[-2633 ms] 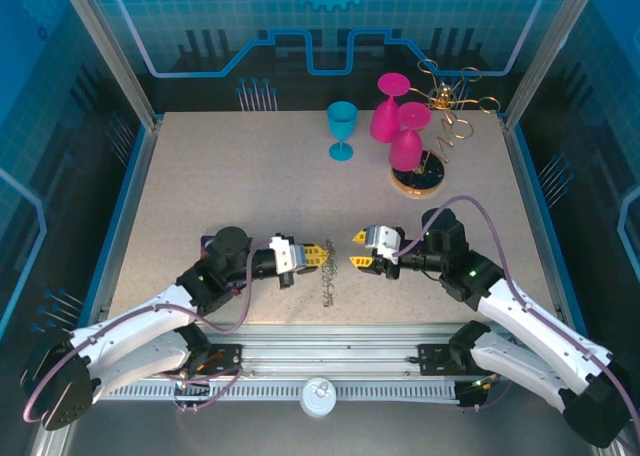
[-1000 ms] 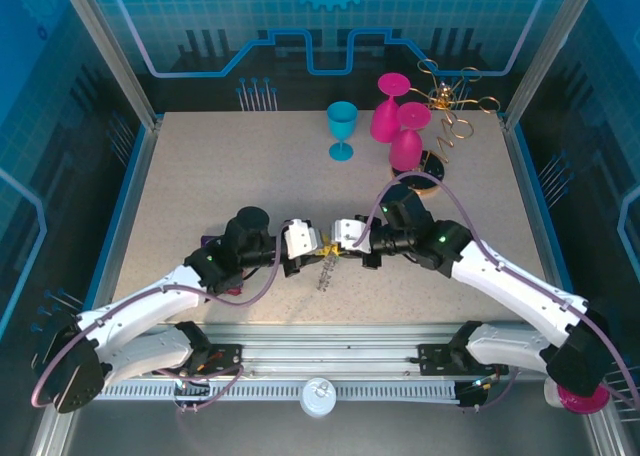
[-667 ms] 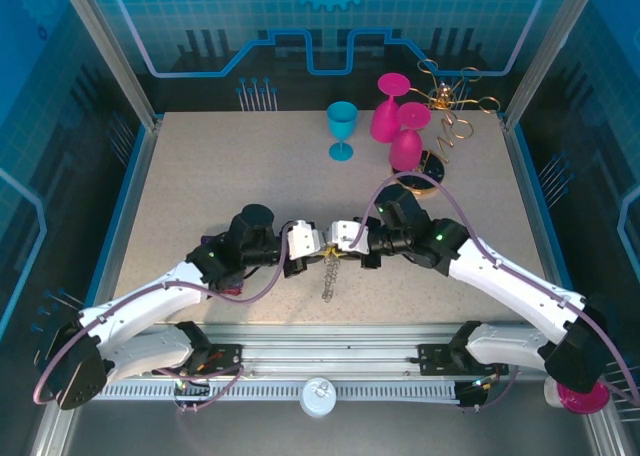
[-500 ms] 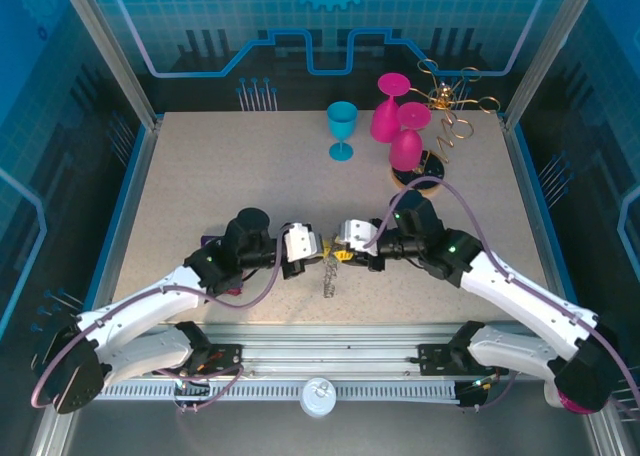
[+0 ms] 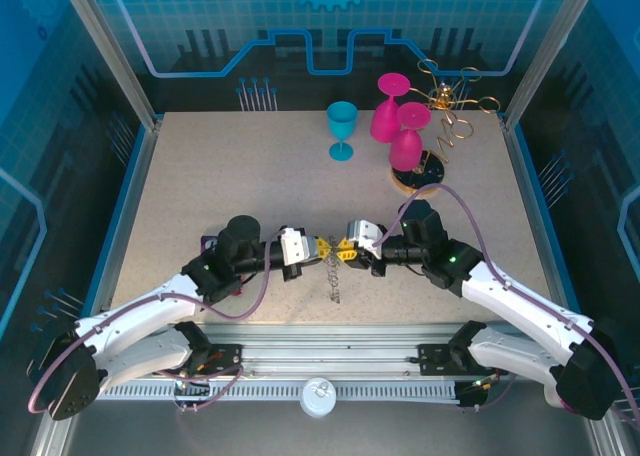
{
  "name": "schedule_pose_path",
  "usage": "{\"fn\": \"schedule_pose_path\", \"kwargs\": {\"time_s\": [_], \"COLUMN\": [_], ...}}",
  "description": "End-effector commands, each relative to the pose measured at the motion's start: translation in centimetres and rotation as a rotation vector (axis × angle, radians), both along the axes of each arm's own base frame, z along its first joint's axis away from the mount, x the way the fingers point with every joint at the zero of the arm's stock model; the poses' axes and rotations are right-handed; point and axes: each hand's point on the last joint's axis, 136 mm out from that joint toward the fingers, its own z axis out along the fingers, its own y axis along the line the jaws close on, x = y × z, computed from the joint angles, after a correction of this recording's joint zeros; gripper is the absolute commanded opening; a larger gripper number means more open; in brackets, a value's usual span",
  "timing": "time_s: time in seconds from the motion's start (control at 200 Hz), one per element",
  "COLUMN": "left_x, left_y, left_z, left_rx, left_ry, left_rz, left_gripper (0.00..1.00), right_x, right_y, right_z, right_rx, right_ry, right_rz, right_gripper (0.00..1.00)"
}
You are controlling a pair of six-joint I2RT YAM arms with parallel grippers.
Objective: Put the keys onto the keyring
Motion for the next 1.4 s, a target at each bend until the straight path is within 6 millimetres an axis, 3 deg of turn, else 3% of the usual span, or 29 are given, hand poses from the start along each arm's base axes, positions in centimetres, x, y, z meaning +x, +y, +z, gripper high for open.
{"fn": "schedule_pose_path", "kwargs": {"time_s": [0.0, 0.2, 0.44, 0.67, 0.825, 1.211, 1.396], "left_x": [-0.8, -1.2, -1.7, -1.6, -1.5, -1.6, -1.5], "left_y": [-0.1, -0.2, -0.7, -0.6, -0.6, -0.8, -0.8], "left_z": [1.8, 2.1, 3.0, 2.1, 1.5, 1.9, 2.2], "left_rx": [-0.064, -0.083, -0.131, -0.108, -0.095, -0.106, -0.123], "left_ry": [-0.032, -0.039, -0.066, -0.057, -0.047, -0.051, -0.053], "left_rz": [-0.034, -0.061, -0.105, -0.094, -0.094, -0.102, -0.104], "left_gripper": [0.00, 0.00, 0.00, 0.00, 0.00, 0.00, 0.00], "right_x": [0.1, 0.2, -0.3, 0.1, -0.3, -0.3, -0.2], "right_y": [0.1, 0.0, 1.5, 0.3, -0.3, 0.7, 1.3], "right_z": [0.7, 0.2, 0.5, 1.9, 2.4, 2.5, 2.6], "right_rx": [0.030, 0.019, 0.039, 0.064, 0.092, 0.109, 0.118], "right_ry": [-0.006, 0.015, 0.089, 0.018, -0.071, -0.066, -0.062], "right_rz": [0.006, 0.004, 0.086, 0.028, 0.038, 0.090, 0.111], "right_gripper": [0.11, 0.00, 0.00, 0.24, 0.28, 0.23, 0.15]}}
